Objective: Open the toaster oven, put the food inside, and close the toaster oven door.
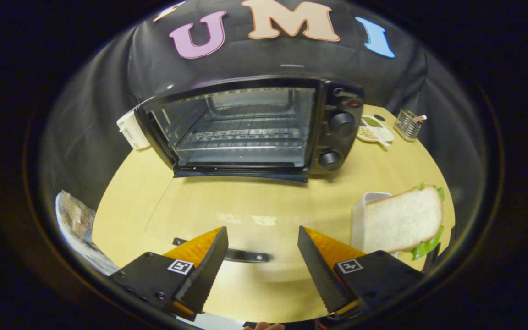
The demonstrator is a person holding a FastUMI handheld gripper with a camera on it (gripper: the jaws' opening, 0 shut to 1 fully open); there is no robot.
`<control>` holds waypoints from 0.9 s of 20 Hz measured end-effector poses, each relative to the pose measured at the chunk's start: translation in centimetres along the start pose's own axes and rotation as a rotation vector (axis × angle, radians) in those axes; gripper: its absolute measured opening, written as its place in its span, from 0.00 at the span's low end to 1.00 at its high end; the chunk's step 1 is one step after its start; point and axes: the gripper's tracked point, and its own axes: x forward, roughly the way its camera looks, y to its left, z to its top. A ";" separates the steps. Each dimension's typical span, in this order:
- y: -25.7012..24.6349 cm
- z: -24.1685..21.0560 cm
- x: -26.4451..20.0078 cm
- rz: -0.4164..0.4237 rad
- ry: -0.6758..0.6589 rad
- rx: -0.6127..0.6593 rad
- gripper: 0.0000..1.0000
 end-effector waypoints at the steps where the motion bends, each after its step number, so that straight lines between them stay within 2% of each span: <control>1: -1.2 0.5 -1.0 0.006 -0.021 0.006 0.97; 6: -7.4 2.3 -5.3 0.000 -0.108 0.076 0.97; 11: -13.5 3.5 -8.6 -0.010 -0.218 0.237 0.96; 14: -16.8 2.9 -9.2 -0.016 -0.243 0.311 0.96; 18: -19.6 1.9 -8.2 -0.002 -0.248 0.348 0.95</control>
